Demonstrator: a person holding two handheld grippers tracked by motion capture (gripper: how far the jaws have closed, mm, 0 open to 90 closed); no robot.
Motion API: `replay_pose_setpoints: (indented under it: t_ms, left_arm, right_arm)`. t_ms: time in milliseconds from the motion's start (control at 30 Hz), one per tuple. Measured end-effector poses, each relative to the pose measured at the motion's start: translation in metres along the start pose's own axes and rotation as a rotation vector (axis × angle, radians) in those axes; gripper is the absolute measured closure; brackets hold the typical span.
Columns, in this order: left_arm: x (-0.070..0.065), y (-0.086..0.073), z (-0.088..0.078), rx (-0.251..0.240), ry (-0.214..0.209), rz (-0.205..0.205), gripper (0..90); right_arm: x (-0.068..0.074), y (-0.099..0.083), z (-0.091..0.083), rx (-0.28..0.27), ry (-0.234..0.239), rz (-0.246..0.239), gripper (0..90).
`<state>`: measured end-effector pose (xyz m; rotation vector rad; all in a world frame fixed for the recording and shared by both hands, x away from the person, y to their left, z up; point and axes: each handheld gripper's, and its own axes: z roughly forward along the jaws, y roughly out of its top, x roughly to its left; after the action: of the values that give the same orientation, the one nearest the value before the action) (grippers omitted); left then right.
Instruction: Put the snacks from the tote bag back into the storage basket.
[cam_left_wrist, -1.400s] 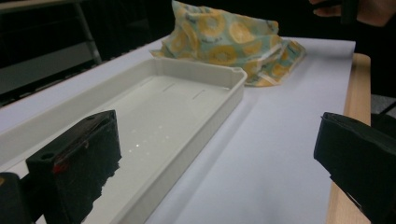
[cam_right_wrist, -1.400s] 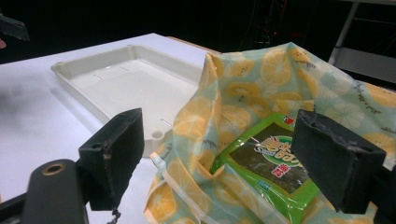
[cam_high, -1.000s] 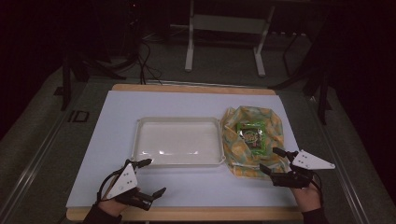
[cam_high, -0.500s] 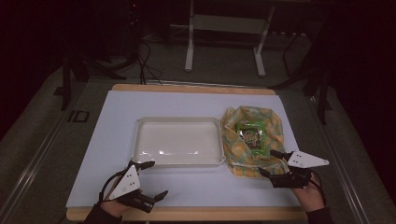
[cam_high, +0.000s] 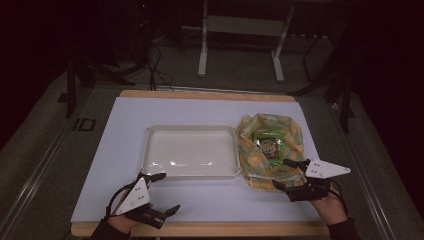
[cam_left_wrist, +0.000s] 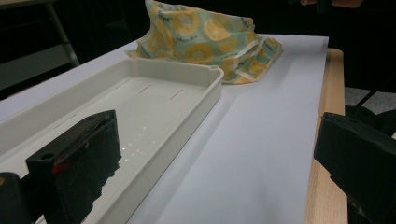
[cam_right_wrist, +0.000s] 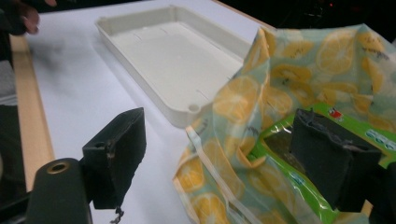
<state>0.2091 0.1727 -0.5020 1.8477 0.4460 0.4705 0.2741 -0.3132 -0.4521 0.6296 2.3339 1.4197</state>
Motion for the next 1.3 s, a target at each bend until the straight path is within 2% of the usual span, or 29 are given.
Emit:
replay_pose_setpoints:
  t_ms: [667,1300]
  left_arm:
    - [0.0,0.001,0.0,-0.003,0.002,-0.006,1.1]
    - [0.0,0.0,0.0,-0.001,-0.003,-0.013,1.1]
  right_arm:
    - [-0.001,0.033,-0.007,-0.062,-0.01,-0.054,18.8]
    - [-0.011,0.057,-0.016,-0.122,-0.054,-0.083,18.8]
